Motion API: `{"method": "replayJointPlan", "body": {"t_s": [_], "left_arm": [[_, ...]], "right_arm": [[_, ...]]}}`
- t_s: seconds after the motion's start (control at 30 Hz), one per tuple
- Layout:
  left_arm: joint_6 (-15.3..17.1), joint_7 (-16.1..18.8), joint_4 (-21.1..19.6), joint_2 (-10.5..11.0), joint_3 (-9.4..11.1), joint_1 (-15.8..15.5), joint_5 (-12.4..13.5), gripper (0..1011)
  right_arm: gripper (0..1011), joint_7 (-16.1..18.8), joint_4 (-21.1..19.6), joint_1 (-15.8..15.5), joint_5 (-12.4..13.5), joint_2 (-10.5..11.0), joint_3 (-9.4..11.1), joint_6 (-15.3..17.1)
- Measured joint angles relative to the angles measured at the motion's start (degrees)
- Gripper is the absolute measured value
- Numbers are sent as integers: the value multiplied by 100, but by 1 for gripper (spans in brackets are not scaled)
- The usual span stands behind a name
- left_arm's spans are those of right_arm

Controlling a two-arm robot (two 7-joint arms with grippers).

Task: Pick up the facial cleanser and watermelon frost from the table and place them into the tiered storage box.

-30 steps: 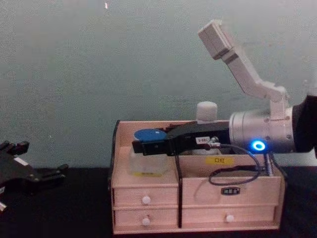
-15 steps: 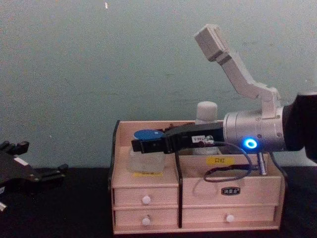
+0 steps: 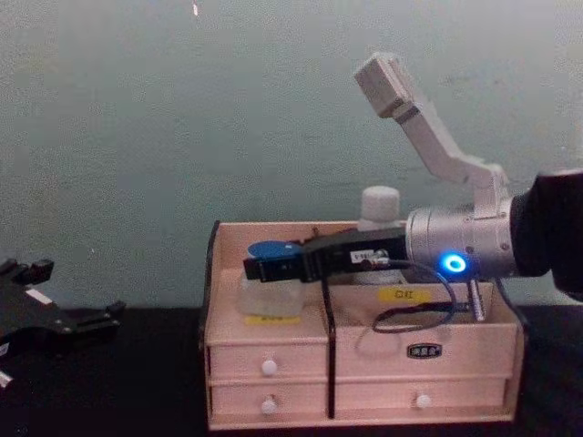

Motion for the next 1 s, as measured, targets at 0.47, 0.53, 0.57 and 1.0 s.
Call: {"method": "replayJointPlan", "body": {"t_s": [0.47,0.53,0.57,1.0], "left_arm": [[0,0,0,0,0,0,0,1001],[0,0,0,0,0,0,0,1001],[0,0,0,0,0,0,0,1001],[0,0,0,0,0,0,0,1001]], "right_arm": [[729,63,240,92,-26,-138,55,48],[729,62,264,100,-26,-153,65,53],[729,61,288,110,-26,-168,75,58],[729,58,272,103,-30,-156,66,61]]}}
